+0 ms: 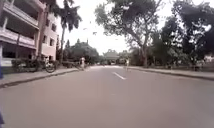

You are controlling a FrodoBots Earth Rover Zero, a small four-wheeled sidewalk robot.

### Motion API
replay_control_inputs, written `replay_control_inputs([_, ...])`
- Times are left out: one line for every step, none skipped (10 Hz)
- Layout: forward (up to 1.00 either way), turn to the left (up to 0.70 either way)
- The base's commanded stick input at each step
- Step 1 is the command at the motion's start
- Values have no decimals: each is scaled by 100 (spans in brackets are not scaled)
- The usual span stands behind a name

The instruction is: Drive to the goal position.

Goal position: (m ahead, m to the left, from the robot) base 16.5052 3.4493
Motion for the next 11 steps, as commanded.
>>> replay_control_inputs([100,0])
replay_control_inputs([100,0])
replay_control_inputs([100,0])
replay_control_inputs([100,0])
replay_control_inputs([100,0])
replay_control_inputs([100,0])
replay_control_inputs([100,0])
replay_control_inputs([100,0])
replay_control_inputs([100,0])
replay_control_inputs([100,0])
replay_control_inputs([100,0])
